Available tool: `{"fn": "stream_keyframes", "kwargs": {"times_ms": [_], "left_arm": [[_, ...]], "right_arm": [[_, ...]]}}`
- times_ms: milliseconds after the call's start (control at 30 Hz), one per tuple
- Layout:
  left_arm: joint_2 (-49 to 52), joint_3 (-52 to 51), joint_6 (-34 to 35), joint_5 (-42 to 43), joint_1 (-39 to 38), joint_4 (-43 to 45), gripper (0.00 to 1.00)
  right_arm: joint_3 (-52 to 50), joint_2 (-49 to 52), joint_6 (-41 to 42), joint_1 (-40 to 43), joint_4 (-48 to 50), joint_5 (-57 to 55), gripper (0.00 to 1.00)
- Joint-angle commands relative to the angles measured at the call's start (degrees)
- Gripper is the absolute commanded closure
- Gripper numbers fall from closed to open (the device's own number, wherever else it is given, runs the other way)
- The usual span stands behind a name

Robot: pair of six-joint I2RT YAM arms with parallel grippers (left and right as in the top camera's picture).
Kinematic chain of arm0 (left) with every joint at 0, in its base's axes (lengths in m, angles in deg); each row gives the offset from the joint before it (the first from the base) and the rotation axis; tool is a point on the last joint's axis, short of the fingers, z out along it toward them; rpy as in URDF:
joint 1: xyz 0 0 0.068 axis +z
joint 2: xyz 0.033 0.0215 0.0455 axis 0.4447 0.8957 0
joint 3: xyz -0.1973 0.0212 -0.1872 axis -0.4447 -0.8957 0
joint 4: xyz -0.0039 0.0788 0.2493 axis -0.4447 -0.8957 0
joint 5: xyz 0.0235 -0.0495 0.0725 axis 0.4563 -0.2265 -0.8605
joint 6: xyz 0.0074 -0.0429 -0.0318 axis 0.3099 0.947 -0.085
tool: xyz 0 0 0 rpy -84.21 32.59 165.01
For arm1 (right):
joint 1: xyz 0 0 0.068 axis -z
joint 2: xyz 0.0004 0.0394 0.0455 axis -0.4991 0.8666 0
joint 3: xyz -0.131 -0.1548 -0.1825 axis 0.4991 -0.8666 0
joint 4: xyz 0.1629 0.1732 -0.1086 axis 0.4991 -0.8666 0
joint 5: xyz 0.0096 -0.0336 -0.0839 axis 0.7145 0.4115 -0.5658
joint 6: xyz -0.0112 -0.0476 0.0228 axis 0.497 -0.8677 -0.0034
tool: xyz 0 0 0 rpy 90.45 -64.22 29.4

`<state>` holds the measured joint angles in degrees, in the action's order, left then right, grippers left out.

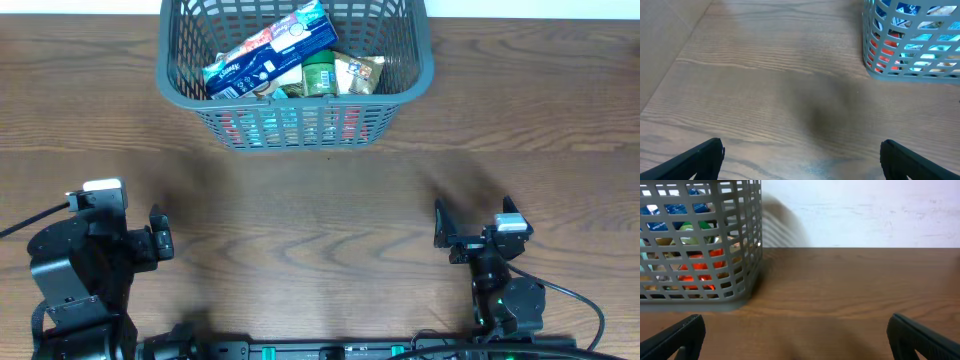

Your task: Pack container

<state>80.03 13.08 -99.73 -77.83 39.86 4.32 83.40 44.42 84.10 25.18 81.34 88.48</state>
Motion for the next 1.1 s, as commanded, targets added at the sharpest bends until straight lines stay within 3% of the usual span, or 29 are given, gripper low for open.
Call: {"fn": "stream_keyframes", "kwargs": {"times_ms": [0,233,467,600,667,800,1067], "left_arm": [[0.0,0.0,0.3,-0.7,0.1,0.0,0.02],[-1.9,0.0,0.3,-0.7,-0.8,-0.2,0.01],[-14.6,-0.6,0.3,2.3,-9.3,-7.4,0.01],[-23.8,-5.6,0.5,4.9,-13.4,-6.4,0.02],[-28.2,-10.0,0.6,4.9,-14.8,-1.8,0.01],[-34.9,-21.5,0.7,4.9,-16.4,15.4,0.02],[-34.8,-42.5,1.0,2.3,-18.6,53.7,0.01]], "right_arm": [[-0.1,-0.4,0.0,-0.8,-0.3,0.4,0.01],[-0.1,-0.4,0.0,-0.8,-0.3,0.4,0.01],[-0.1,-0.4,0.0,-0.8,-0.3,0.4,0.01],[-0.1,-0.4,0.0,-0.8,-0.3,0.4,0.01],[-0.1,-0.4,0.0,-0.8,-0.3,0.4,0.01],[-0.1,-0.4,0.0,-0.8,-0.3,0.4,0.01],[-0.1,-0.4,0.0,-0.8,-0.3,0.4,0.01]]}}
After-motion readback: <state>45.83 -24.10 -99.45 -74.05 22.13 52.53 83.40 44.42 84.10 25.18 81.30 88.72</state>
